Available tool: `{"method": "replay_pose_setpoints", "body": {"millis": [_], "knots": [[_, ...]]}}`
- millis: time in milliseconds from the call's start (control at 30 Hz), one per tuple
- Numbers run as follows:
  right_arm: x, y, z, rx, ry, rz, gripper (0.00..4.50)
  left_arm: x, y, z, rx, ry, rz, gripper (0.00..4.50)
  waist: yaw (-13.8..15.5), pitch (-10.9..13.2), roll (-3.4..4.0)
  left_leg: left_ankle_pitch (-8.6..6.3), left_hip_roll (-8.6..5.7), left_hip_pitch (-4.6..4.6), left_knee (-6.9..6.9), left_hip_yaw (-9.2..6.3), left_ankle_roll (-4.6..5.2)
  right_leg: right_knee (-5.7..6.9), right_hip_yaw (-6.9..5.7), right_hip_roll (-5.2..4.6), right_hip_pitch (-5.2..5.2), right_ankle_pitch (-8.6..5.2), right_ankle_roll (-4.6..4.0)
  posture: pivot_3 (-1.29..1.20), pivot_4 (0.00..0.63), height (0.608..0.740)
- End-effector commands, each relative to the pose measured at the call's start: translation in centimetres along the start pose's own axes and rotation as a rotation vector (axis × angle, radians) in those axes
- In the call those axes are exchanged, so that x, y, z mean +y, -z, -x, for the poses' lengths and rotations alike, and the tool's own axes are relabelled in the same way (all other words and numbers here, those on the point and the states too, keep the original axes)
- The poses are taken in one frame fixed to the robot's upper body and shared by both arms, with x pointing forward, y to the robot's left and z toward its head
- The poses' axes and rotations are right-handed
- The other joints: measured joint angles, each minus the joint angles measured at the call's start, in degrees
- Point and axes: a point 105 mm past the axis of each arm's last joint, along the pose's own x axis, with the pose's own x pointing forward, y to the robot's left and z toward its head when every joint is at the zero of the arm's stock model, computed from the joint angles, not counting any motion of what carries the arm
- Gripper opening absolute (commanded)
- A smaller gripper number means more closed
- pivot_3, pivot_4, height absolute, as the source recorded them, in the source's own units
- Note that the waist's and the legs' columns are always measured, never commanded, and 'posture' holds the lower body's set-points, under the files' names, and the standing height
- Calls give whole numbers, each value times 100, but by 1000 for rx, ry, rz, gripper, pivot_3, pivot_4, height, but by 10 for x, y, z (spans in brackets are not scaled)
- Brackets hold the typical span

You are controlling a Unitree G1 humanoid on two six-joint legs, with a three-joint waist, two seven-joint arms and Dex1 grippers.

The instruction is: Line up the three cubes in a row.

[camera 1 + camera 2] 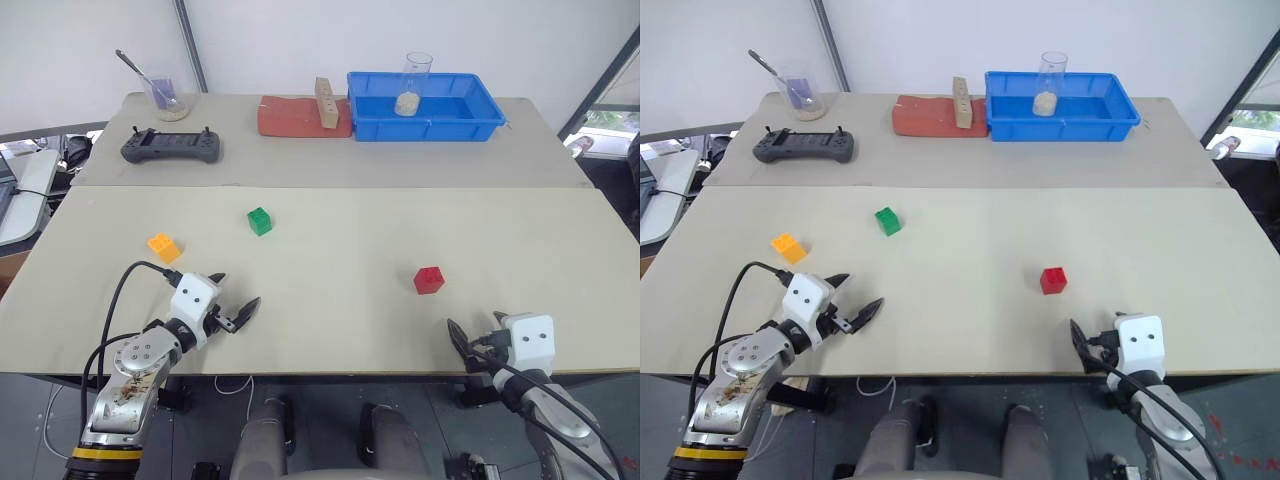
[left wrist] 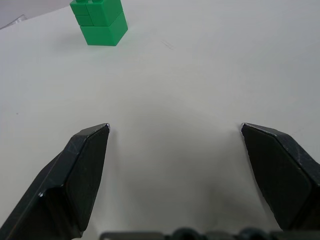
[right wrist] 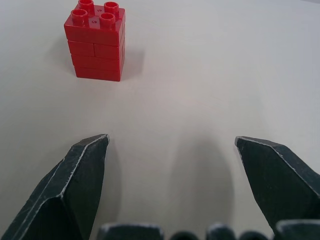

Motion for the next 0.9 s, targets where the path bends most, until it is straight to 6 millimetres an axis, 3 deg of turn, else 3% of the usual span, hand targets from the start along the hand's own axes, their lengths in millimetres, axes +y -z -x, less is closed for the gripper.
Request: {"method": "replay_pose_setpoints", "body": {"millis": [33, 267, 433, 567, 667, 767, 833, 900], "knots": [[-8, -4, 3, -35, 27, 15, 4500, 0, 2, 1, 3, -9, 8, 4474, 3, 0, 0, 0, 0, 0, -1, 1, 0, 1, 0, 0, 0, 0, 0, 0, 150, 740], [-4, -2, 8, -55, 6, 20, 4500, -10, -8, -3, -50, 76, 24, 4474, 14, -1, 0, 0, -12, 31, -40, -18, 0, -2, -11, -1, -31, 3, -7, 0, 150, 740], [5, -7, 8, -73, -24, 17, 4500, -19, -42, -8, -139, 253, 43, 4474, 1, -1, -2, 0, 3, 5, -1, -25, 0, -12, -20, 8, 13, 3, -6, 0, 150, 740], [14, -16, 0, -91, -44, 15, 4500, -37, -80, -16, -209, 504, -35, 4474, 44, -3, -6, 3, 12, -22, -40, 62, -5, 49, 24, 2, -28, 3, -10, 0, 150, 740], [19, -21, -8, -99, -51, 11, 4500, -50, -92, -19, -231, 624, -81, 4474, 69, 0, -10, 11, 14, 6, -78, 118, -17, 89, 48, -12, -114, -12, -38, 0, 150, 740], [28, -35, -20, -126, -72, -5, 4500, -67, -98, -18, -242, 755, -124, 4474, -2, 17, 24, 12, -46, 84, -10, -115, -19, 64, -21, 1, 6, -12, -39, 0, 150, 740], [31, -41, -26, -133, -72, -12, 4500, -72, -101, -19, -249, 796, -148, 4474, -70, 17, 37, 12, -53, 58, 51, -225, -19, 11, -80, 35, 77, -10, -35, 0, 150, 740], [33, -48, -34, -139, -73, -26, 4500, -75, -105, -22, -258, 824, -167, 4474, -107, 21, 31, 12, -55, 31, 49, -261, -18, -40, -104, 40, 80, -10, -34, 0, 150, 740]]}}
